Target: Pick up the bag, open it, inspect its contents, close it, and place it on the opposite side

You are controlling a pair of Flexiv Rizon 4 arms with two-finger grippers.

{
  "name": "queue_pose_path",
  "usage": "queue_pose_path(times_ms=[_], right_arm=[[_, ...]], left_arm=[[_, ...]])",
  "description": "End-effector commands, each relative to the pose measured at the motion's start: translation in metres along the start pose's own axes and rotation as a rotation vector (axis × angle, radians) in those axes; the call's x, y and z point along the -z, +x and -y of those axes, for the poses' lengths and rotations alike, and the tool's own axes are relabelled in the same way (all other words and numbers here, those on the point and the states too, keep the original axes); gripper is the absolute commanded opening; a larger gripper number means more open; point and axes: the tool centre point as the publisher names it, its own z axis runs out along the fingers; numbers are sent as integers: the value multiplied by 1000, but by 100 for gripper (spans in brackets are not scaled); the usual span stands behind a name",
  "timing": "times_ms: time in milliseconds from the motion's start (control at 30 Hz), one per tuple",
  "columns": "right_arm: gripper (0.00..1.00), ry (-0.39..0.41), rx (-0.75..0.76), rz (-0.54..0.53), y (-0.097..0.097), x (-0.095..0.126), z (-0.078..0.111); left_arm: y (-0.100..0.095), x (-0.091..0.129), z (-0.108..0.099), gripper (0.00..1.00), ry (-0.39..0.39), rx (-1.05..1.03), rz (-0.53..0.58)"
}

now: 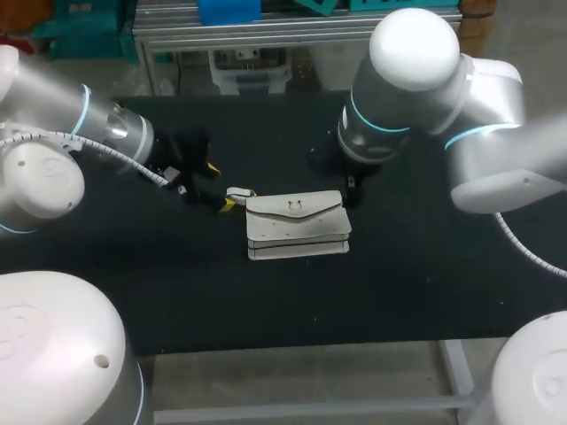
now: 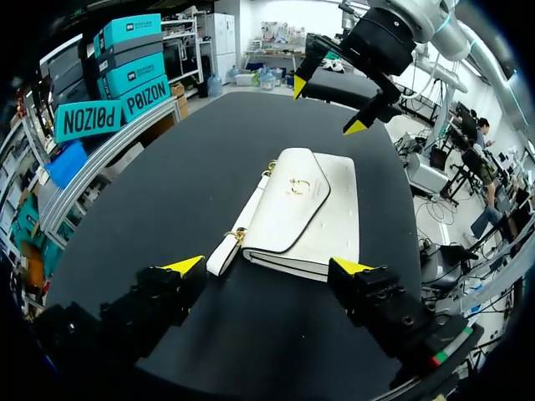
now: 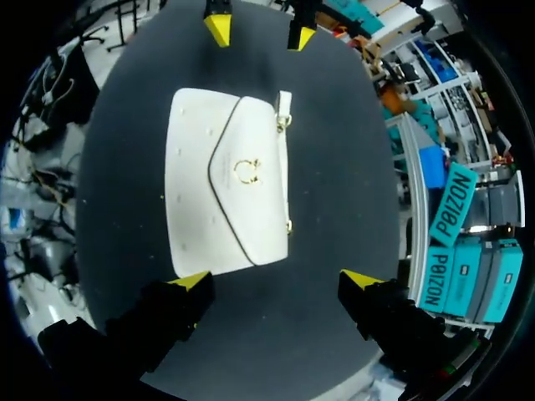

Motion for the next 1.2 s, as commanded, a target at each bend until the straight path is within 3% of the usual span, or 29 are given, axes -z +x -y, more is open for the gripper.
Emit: queue_pose_path(times_ms=[33,433,500,600,833,1033,1200], right_arm=[[100,4,-2,13,4,2,0],[100,4,-2,13,4,2,0],[100,-69,-81,-67,-8,0,0],[100,-57,-229,-168,-23,-4,1],[100,23,-446,-397,-45,-1,5],[100,43,-598,-577,-45,2,3],[100,36,-839,-707,-43,-2,7]], left_arm=[[-1,-2,2,100,-5,1,1],[-1,-2,2,100,-5,1,1],[-2,-3,5,100,16,62,-18],[-6,-7,13,100,35,262,2],[-7,-13,21,100,-101,517,140],[-9,-14,22,100,-184,728,154],[-9,-15,20,100,-214,890,190]])
